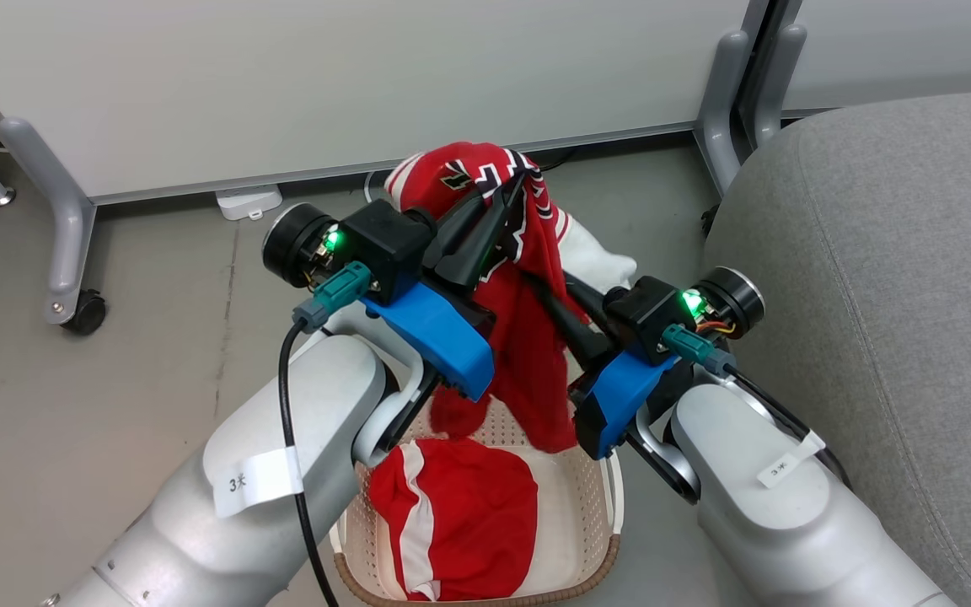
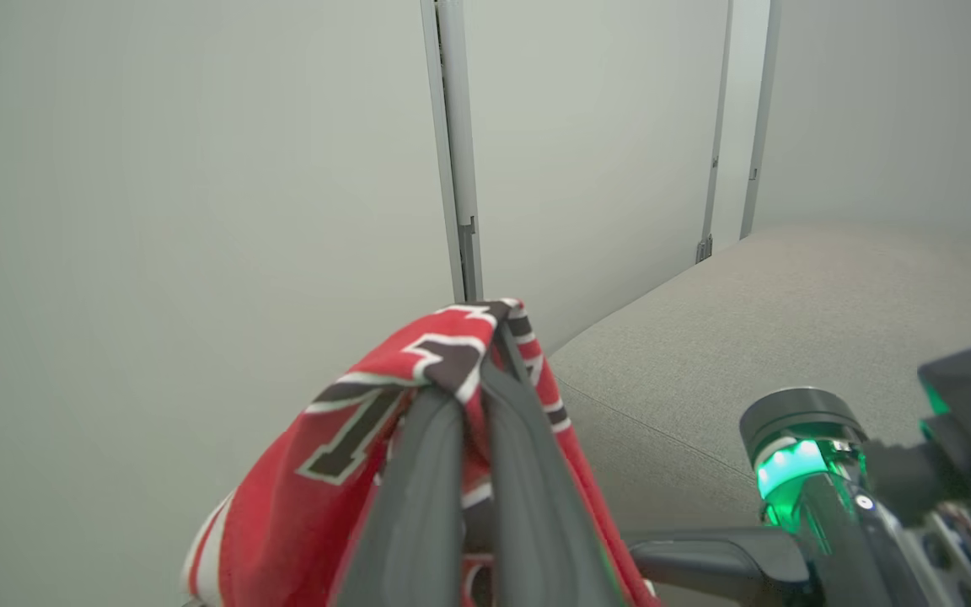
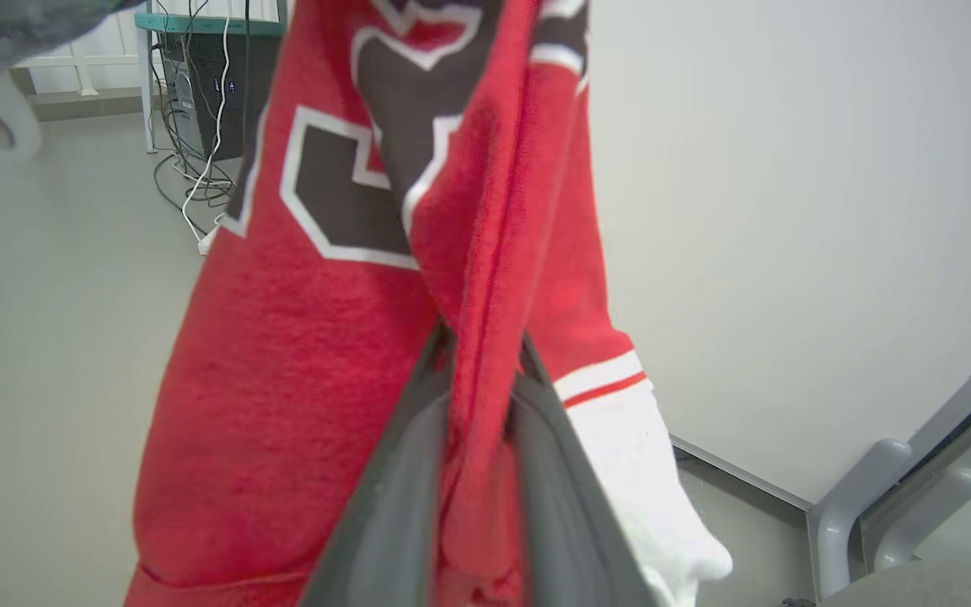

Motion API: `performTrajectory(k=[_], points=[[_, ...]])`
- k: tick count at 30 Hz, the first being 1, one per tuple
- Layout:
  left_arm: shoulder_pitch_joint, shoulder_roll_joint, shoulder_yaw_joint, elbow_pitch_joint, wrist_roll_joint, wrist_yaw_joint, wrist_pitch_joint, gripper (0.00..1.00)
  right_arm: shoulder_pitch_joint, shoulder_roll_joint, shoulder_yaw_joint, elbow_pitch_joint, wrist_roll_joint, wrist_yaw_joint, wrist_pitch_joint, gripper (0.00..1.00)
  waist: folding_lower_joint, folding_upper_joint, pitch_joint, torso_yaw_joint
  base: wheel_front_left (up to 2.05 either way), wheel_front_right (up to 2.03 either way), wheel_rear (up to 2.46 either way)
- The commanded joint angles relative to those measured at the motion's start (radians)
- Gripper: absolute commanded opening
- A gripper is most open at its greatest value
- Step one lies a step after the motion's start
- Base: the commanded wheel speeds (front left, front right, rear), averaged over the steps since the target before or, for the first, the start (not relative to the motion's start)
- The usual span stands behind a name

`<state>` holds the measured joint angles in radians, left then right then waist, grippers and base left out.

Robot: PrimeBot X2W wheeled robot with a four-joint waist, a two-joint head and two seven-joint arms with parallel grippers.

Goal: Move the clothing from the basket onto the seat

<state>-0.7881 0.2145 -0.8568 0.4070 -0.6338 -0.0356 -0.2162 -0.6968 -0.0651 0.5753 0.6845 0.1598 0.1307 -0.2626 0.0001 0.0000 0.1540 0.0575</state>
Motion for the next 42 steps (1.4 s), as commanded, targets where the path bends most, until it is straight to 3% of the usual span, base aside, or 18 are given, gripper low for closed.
performTrajectory(k=[1, 25, 26, 27, 42], points=[[-0.016, -0.001, -0.002, 0.002, 0.001, 0.000, -0.006, 0.00, -0.016, 0.002, 0.003, 0.004, 0.006, 0.000, -0.003, 0.00, -0.0001, 0.0000, 0.000, 0.000, 0.00, 0.00, 0.00], [-0.020, 0.001, -0.013, 0.035, -0.011, 0.000, -0.010, 0.00, 0.001, 0.010, -0.003, -0.014, 0.041, 0.000, -0.003, 0.00, -0.0001, 0.0000, 0.000, -0.004, 0.00, 0.00, 0.00], [-0.020, 0.001, -0.014, 0.035, -0.011, 0.000, -0.009, 0.90, 0.002, 0.010, -0.005, -0.015, 0.040, 0.000, -0.003, 0.00, -0.0001, 0.0000, 0.000, -0.004, 0.00, 0.00, 0.00], [-0.020, 0.001, -0.016, 0.037, -0.009, 0.000, -0.009, 1.00, 0.002, 0.010, -0.008, -0.017, 0.041, 0.000, -0.003, 0.00, -0.0001, 0.0000, 0.001, -0.004, 0.00, 0.00, 0.00], [0.022, 0.019, -0.035, 0.057, -0.009, 0.009, -0.015, 1.00, 0.038, -0.007, -0.135, -0.090, 0.043, 0.000, -0.003, 0.00, -0.0001, 0.0000, 0.010, -0.007, 0.00, 0.00, 0.00]])
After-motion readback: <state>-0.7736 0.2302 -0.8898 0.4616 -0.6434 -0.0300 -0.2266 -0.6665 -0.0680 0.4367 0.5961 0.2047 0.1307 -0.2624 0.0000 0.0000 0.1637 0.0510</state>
